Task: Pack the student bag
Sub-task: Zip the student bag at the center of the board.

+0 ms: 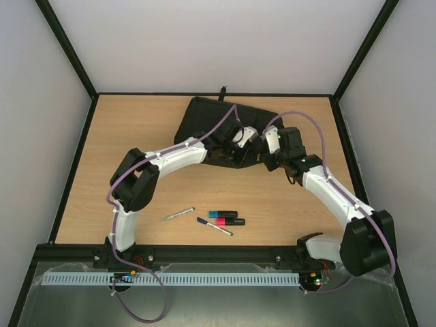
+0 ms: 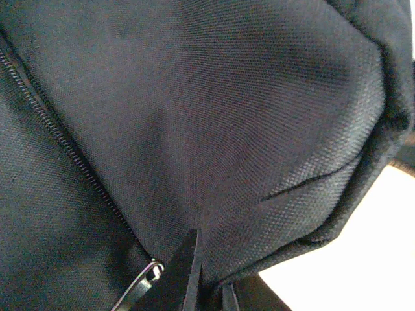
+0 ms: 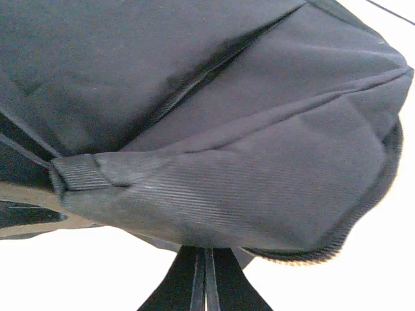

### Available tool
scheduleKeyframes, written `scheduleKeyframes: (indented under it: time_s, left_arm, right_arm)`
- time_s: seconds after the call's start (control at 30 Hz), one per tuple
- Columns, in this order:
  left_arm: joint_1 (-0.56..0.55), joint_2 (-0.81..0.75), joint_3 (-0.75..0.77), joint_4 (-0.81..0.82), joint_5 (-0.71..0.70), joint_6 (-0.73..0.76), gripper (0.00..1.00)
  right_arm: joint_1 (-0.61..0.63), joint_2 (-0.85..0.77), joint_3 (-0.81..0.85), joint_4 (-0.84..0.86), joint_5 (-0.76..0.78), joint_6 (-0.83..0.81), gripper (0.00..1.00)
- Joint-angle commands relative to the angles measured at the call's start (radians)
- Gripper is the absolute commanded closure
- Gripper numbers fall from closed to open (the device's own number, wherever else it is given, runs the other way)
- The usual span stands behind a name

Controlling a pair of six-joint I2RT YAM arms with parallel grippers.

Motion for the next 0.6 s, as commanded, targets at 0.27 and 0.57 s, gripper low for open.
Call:
scheduleKeyframes:
  time_s: [0.27, 0.57]
  left_arm:
    - [0.019, -0.067, -0.001, 0.097, 0.174, -0.072, 0.98]
    - [0.021, -0.074, -0.009, 0.128, 0.239, -0.083, 0.98]
  right_arm:
    - [-0.029, -0.016, -0.037, -0.064, -0.28, -0.047, 0.7]
    - [-0.011, 0.117, -0.006, 0.043, -0.212, -0.015, 0.55]
